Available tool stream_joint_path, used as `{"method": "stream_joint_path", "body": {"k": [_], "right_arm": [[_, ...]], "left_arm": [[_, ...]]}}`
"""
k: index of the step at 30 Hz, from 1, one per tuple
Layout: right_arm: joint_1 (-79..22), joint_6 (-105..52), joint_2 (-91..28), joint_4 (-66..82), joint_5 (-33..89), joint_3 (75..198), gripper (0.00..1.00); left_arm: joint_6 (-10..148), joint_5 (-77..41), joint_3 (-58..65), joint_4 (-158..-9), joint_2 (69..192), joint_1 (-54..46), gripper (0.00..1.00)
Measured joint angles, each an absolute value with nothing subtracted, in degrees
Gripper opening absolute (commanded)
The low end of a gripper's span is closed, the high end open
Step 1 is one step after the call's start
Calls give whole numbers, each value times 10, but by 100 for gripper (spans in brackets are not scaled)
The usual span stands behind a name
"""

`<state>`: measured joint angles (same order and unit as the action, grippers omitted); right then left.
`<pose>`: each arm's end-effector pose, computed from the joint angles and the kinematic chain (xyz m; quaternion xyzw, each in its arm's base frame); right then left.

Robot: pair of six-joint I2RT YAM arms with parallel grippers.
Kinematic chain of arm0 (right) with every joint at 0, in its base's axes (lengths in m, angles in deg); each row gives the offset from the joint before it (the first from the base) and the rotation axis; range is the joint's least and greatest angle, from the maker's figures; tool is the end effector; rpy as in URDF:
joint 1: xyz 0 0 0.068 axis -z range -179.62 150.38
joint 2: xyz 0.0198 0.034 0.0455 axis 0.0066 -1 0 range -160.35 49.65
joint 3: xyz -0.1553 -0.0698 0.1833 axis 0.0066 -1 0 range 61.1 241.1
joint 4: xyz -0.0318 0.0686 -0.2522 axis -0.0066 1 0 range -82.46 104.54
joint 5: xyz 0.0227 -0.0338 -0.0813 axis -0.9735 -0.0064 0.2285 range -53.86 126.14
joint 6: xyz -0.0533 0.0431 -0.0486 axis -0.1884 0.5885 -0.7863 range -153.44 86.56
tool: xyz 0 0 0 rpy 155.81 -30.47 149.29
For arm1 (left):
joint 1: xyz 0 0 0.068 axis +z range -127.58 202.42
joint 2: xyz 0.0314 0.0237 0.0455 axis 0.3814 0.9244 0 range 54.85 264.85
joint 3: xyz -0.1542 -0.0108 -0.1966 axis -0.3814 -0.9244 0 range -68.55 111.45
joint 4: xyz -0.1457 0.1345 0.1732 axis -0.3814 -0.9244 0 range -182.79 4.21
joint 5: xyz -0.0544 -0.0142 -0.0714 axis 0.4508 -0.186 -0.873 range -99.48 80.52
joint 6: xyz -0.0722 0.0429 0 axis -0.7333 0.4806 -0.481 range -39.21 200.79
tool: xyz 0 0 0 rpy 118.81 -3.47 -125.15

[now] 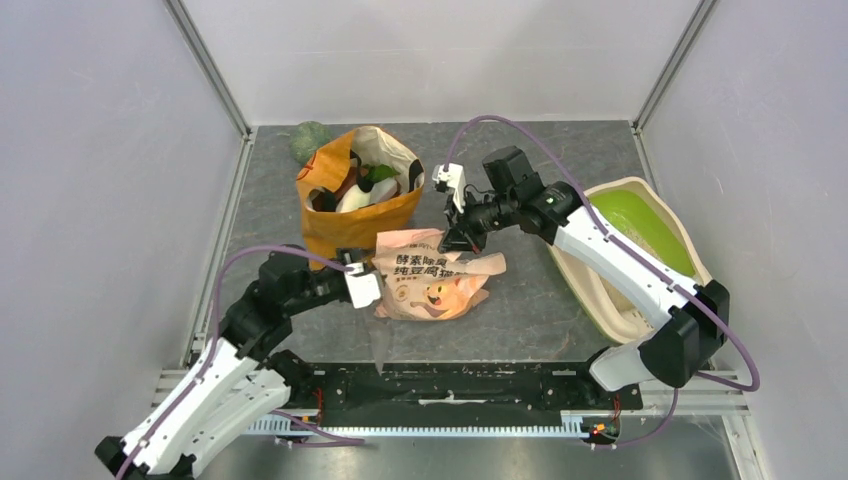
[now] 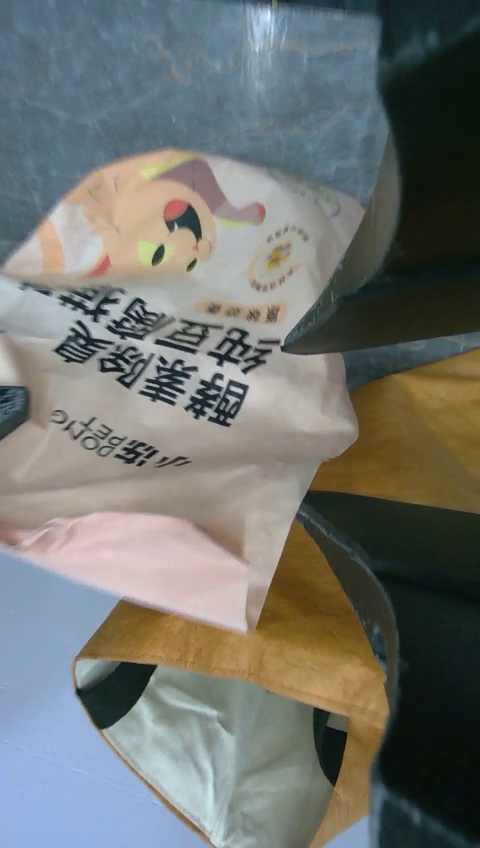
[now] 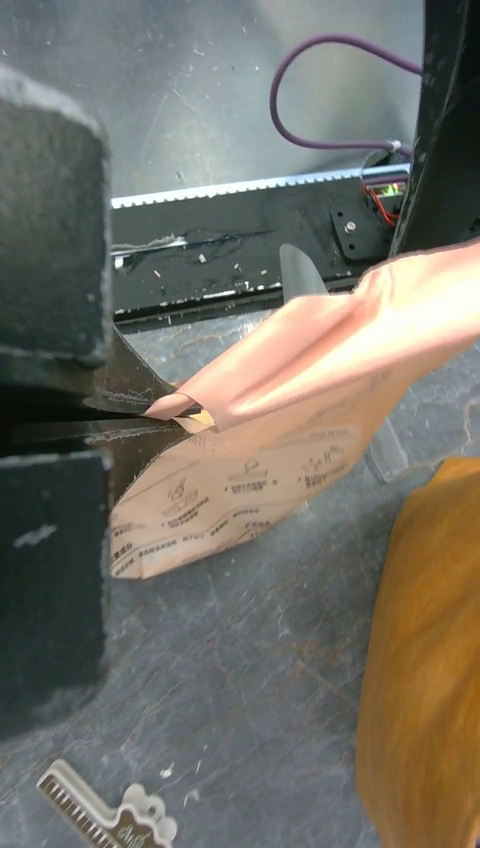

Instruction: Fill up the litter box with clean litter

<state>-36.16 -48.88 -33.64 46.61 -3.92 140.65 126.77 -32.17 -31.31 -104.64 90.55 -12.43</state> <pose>0.2432 0.2392 0.3076 -0.5005 0.7138 0.3774 0.3122 0.1523 -0.1407 0.2781 0.6008 0.5256 -0.1014 0.5937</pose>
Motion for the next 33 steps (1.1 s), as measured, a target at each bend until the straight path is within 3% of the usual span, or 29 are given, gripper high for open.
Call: {"method": "stream_joint_path", "body": {"k": [4, 9, 14, 21, 29, 31, 33], "right_arm": [[-384, -480, -322, 451, -37, 1386, 0], [-392, -478, -313, 451, -34, 1376, 0], [-407, -478, -313, 456, -38, 1376, 0], [-421, -475, -313, 461, -44, 1376, 0], [-433, -475, -313, 462, -44, 1376, 0], [-434, -475, -313, 462, -45, 1376, 0], [-434, -475, -313, 466, -48, 1376, 0]], "left_arm": [[1221, -337, -240, -1156, 876, -126, 83], [1163, -347, -79, -1227, 924, -126, 87], [1173, -368, -12, -1253, 1006, -127, 89], [1268, -402, -9, -1277, 1115, -127, 89], [1366, -416, -37, -1272, 1126, -158, 88], [1383, -414, -46, -1272, 1135, -168, 84], [1402, -405, -54, -1271, 1151, -178, 73]]}}
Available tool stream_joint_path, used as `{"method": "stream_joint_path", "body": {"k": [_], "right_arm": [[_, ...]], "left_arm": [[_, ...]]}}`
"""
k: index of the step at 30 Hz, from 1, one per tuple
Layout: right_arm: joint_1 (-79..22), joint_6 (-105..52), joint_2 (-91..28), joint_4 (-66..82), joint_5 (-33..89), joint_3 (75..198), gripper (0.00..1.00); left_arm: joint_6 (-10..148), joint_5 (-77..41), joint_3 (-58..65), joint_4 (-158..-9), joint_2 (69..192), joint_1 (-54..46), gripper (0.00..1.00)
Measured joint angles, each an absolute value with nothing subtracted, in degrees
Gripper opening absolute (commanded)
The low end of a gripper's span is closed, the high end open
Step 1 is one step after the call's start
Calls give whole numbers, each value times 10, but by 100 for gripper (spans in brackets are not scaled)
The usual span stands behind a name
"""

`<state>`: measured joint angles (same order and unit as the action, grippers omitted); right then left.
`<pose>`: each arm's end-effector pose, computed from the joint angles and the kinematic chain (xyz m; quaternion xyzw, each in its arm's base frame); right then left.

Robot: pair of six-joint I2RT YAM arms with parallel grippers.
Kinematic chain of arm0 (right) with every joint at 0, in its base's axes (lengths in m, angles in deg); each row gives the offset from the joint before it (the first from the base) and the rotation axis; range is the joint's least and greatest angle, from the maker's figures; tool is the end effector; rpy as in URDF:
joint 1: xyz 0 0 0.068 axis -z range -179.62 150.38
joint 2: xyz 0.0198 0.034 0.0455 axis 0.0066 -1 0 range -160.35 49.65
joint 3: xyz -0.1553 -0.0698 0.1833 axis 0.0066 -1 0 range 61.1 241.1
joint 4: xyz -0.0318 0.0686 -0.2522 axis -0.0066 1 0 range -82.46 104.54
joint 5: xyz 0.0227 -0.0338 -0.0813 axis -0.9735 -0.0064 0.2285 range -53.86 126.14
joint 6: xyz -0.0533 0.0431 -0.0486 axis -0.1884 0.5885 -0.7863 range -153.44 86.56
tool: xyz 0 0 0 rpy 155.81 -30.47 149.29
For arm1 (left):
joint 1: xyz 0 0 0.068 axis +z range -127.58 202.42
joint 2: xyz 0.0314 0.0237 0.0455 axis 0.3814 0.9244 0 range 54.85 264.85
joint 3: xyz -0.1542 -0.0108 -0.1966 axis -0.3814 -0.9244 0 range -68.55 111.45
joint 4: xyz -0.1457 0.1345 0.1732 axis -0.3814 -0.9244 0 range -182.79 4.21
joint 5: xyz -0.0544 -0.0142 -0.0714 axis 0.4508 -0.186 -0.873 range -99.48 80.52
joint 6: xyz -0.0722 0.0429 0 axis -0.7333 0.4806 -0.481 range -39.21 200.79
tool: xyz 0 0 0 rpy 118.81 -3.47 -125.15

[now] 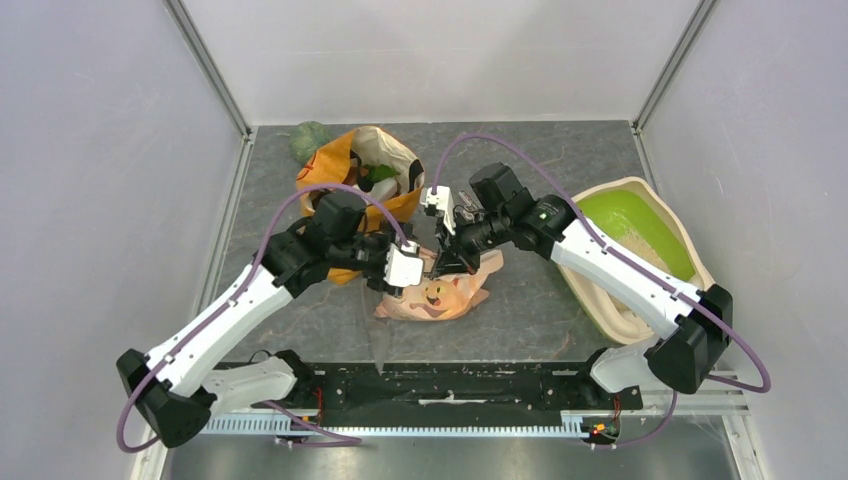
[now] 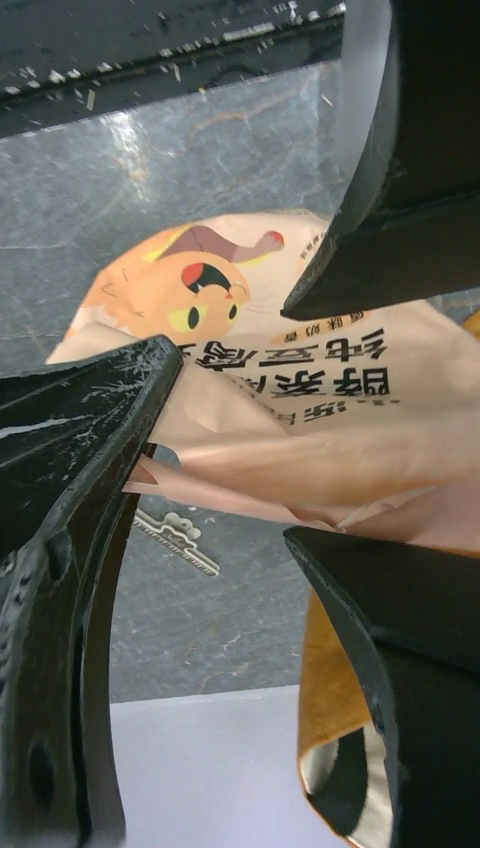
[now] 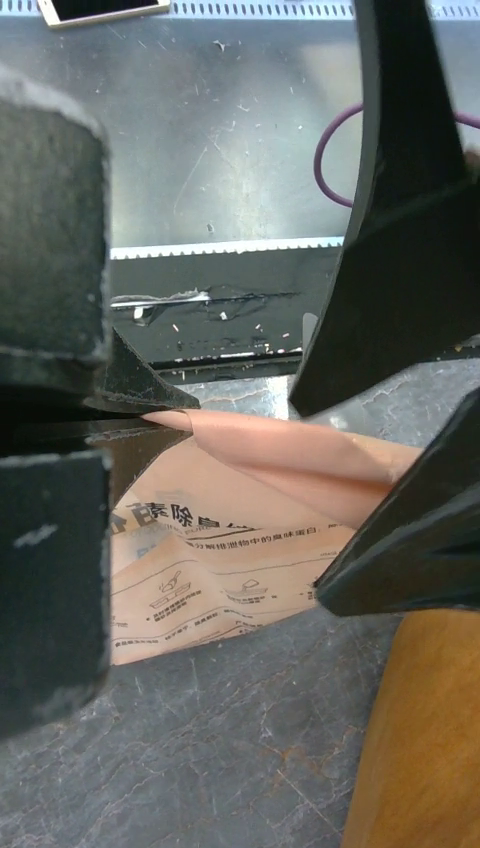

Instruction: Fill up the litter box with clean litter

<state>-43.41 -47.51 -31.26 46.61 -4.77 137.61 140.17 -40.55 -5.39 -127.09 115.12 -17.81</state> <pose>0.2026 0.2610 0.3027 -0.5372 0.6866 0.4052 0.2754 0.1676 -0.1916 0.3094 0.7379 0.4708 -0.1681 0.4535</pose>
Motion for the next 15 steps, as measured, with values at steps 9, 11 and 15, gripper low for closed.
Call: {"method": "stream_joint_path", "body": {"k": [9, 11, 15], "right_arm": [[-440, -478, -299, 478, -55, 1362, 73], [-434, -474, -293, 483, -59, 1362, 87], [-382, -502, -267, 499, -51, 1362, 90]], "left_arm": [[1440, -378, -71, -1249, 1172, -201, 2], [1447, -370, -83, -1249, 1160, -209, 2], [1460, -363, -108, -1246, 1128, -221, 2]]}}
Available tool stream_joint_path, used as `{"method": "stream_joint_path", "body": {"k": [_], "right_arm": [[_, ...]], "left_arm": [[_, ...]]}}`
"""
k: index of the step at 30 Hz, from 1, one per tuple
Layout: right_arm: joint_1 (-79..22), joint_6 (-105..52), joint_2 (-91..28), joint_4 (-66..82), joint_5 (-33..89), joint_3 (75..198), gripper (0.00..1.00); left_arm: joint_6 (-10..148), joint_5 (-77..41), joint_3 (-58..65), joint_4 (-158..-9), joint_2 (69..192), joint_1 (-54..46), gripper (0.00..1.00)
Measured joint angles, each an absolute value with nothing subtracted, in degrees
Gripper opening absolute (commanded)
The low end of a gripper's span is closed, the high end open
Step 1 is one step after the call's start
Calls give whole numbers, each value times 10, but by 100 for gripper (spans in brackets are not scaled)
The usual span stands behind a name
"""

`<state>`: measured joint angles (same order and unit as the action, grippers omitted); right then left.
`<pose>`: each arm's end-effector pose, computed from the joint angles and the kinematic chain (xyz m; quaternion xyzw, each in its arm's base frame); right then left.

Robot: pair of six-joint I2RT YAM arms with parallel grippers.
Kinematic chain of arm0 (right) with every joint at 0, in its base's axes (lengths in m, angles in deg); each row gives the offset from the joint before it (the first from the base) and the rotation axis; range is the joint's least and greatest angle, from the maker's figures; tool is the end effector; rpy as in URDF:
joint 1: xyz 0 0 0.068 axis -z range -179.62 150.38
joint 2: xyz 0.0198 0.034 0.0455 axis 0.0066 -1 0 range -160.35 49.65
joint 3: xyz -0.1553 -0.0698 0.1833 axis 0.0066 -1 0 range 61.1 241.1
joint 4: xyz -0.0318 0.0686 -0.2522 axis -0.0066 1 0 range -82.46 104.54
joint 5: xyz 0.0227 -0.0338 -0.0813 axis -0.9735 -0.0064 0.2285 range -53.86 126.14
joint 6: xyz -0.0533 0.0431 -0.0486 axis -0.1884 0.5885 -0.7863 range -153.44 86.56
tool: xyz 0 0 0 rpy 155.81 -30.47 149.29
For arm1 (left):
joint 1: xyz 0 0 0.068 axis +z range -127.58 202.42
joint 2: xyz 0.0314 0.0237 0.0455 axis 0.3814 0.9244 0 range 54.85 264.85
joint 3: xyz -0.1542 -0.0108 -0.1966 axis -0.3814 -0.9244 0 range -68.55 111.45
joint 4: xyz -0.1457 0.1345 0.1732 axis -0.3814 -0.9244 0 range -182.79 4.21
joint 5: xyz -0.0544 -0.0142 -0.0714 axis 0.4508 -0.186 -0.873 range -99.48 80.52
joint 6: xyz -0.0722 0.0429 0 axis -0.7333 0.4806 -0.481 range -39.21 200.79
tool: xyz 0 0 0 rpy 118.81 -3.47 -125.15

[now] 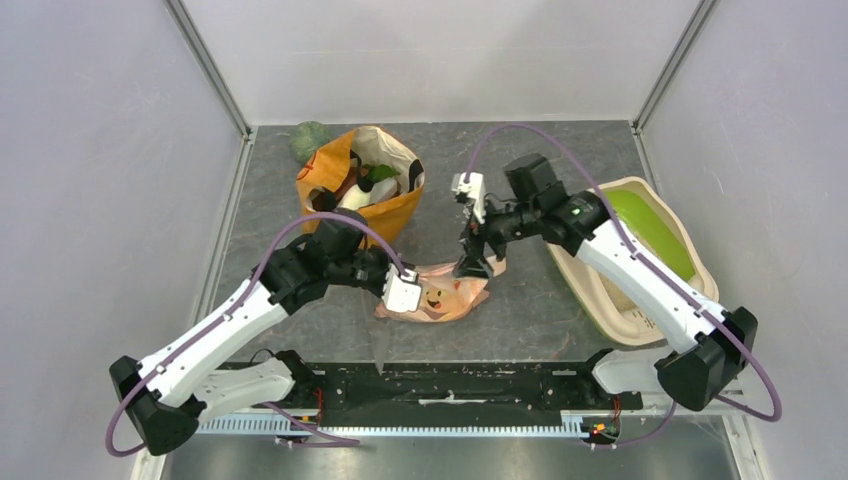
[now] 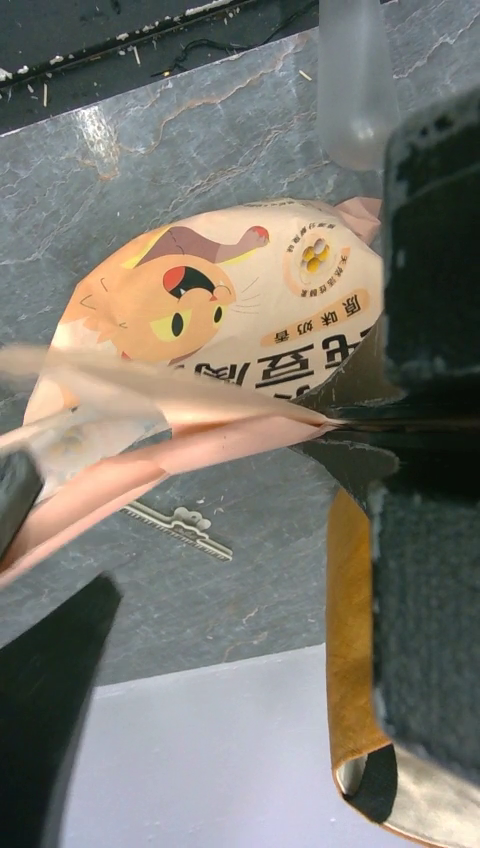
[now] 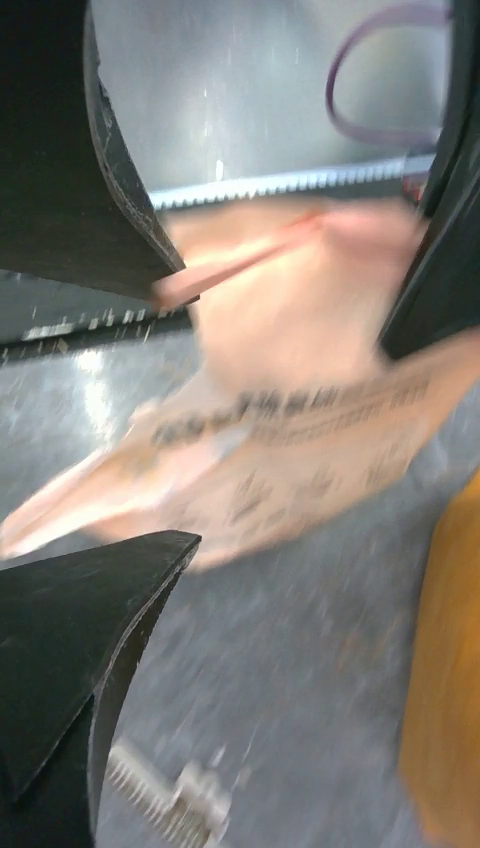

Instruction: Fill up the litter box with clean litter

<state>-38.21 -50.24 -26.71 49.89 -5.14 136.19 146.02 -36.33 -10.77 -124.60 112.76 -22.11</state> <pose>0.2082 0.2282 0.3126 -0.5227 0.6972 0.3878 0.3006 0.1534 -0.1976 0.2888 0.7755 0.4230 -0.1309 0.4500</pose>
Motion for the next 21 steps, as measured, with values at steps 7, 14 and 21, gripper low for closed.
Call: {"method": "stream_joint_path", "body": {"k": [7, 14, 21], "right_arm": [[-302, -661, -255, 545, -3, 1320, 90], [-310, -728, -315, 597, -40, 1320, 93], [-345, -729, -348, 571, -27, 1297, 0]], "left_arm": [[1463, -359, -128, -1243, 1087, -223, 2], [1469, -352, -142, -1238, 1072, -224, 2], [1471, -339, -164, -1199, 1064, -224, 2]]}}
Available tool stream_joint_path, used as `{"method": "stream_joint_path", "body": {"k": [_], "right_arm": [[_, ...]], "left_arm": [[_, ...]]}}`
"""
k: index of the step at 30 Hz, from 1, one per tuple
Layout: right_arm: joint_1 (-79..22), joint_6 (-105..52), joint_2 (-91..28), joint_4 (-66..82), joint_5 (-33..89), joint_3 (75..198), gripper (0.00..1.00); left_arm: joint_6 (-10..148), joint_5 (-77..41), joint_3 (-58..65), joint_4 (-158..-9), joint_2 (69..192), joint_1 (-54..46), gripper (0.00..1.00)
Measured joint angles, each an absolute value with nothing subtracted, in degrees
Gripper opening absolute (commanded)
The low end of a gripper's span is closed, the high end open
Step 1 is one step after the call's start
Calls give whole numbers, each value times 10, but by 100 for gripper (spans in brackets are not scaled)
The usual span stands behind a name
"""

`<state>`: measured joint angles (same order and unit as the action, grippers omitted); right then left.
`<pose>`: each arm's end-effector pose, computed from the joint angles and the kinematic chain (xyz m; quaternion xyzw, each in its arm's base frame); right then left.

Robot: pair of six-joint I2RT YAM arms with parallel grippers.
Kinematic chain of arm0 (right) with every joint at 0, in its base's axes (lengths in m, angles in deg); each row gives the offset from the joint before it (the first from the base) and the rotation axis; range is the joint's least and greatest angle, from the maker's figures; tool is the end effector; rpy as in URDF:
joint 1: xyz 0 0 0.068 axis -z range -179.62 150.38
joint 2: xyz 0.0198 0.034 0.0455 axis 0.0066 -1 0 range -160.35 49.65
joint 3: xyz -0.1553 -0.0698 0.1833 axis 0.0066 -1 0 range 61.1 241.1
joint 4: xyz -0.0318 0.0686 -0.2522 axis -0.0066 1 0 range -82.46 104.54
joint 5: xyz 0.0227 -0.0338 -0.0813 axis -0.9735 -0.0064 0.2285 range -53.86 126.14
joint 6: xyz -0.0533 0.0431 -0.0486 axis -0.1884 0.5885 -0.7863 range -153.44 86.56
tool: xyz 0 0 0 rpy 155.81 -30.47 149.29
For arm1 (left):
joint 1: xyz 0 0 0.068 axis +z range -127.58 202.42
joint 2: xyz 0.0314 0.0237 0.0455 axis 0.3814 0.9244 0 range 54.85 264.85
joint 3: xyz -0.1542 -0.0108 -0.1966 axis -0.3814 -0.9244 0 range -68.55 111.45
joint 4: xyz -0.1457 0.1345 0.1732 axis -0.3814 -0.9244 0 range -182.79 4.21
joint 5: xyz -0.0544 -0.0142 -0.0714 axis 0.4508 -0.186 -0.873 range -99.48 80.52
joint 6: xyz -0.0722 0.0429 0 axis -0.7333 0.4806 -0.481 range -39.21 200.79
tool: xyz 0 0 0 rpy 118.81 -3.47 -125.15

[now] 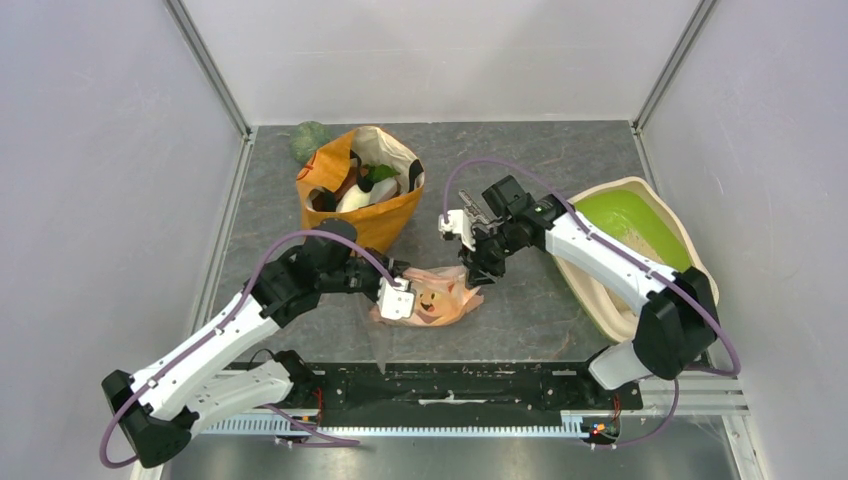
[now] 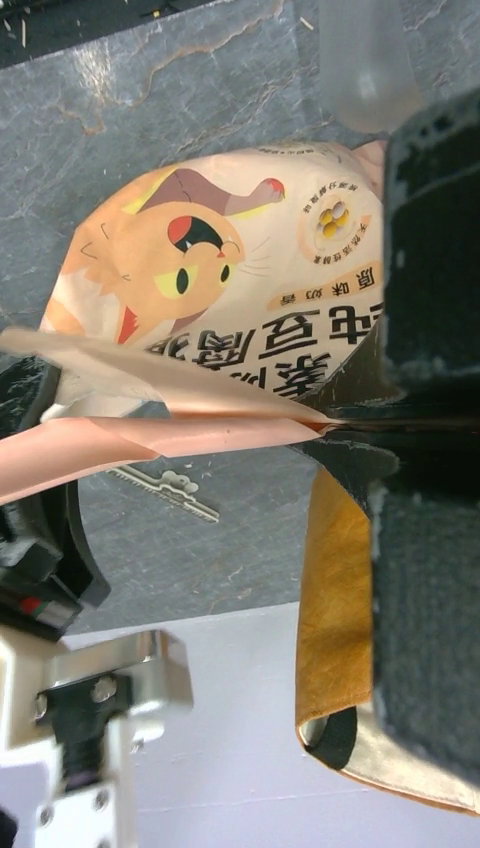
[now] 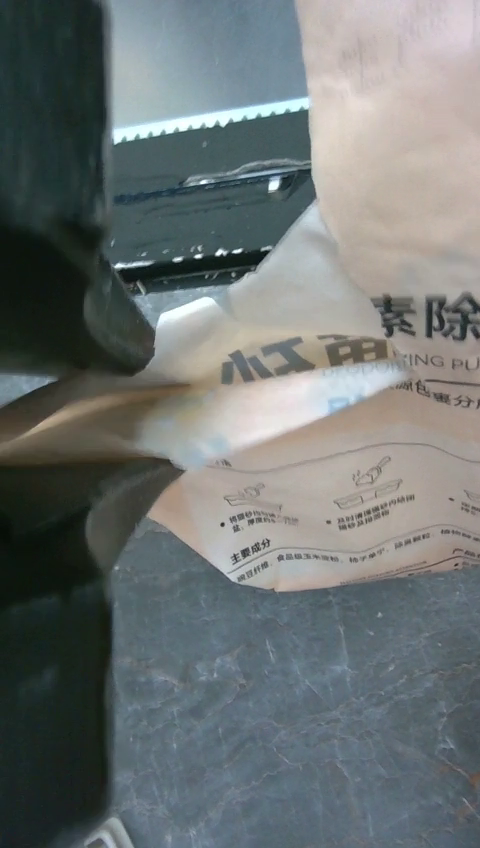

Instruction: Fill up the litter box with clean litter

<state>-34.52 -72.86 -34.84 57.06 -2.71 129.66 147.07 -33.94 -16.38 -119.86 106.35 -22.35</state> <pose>0.2240 0.2126 0.2234 -0.6130 0.6917 0.3168 0.2132 0.1448 -0.1866 0.2868 0.7663 0.4042 -0.0969 0.4900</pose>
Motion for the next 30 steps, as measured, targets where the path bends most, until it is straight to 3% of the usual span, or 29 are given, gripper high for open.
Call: {"method": "stream_joint_path", "body": {"k": [8, 18, 26, 28, 30], "right_arm": [[-332, -659, -377, 511, 19, 1299, 0], [-314, -582, -321, 468, 98, 1312, 0], [-355, -609, -244, 416, 108, 1211, 0], [-370, -622, -259, 427, 86, 1203, 13], [-374, -630, -268, 435, 68, 1205, 45]], "left_arm": [[1468, -296, -177, -1135, 1082, -221, 2], [1448, -298, -149, -1103, 1114, -195, 2], [1464, -347, -156, -1167, 1078, -207, 2], [1485, -361, -171, -1203, 1062, -212, 2], [1506, -368, -191, -1223, 1040, -216, 2]]}}
